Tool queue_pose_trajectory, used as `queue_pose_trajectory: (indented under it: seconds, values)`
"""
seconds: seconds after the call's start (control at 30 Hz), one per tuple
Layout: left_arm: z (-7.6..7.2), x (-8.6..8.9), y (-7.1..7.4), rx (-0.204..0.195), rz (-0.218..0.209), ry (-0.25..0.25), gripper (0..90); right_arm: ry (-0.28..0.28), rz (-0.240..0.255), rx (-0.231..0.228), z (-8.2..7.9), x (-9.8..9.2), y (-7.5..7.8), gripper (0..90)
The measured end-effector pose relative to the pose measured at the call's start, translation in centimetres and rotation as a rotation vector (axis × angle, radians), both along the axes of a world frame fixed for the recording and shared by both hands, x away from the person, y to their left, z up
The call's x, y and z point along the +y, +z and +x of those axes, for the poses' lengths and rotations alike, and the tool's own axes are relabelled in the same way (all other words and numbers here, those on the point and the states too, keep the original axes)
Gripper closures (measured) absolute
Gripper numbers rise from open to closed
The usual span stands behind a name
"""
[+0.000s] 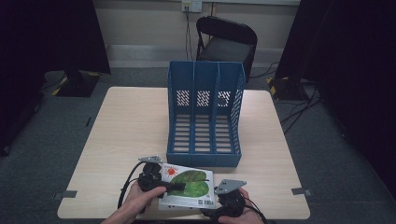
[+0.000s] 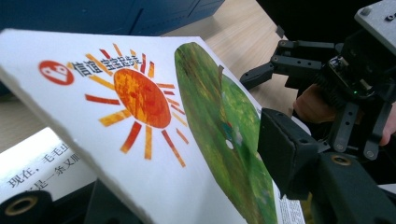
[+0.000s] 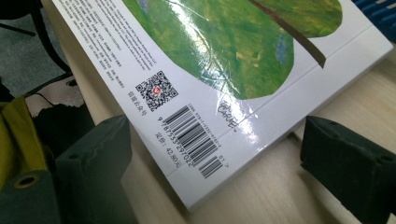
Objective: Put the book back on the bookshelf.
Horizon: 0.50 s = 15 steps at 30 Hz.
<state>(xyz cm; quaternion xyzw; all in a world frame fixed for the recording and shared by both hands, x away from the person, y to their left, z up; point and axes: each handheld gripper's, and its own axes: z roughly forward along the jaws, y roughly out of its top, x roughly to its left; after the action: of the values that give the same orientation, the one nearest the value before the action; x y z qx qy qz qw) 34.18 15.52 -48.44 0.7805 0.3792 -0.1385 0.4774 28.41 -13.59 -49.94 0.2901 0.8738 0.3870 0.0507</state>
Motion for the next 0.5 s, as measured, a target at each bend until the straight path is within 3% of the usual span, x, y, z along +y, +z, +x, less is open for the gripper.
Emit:
queue_pose_trajectory:
  seconds: [0.13,0.37,0.5]
  values:
    - [0.08,-0.04,-0.14,0.000,0.029,-0.008,49.2,0.004,-0.009,-0.007,0.14,0.21,0.00,8.2]
    - [0.14,0.17,-0.09,0.003,0.020,-0.012,55.7,0.034,-0.013,-0.002,0.64,0.17,0.04,8.3]
    - [0.04,0.15,-0.03,-0.005,0.019,-0.016,56.3,0.028,0.009,0.007,0.57,-0.25,0.30,14.5]
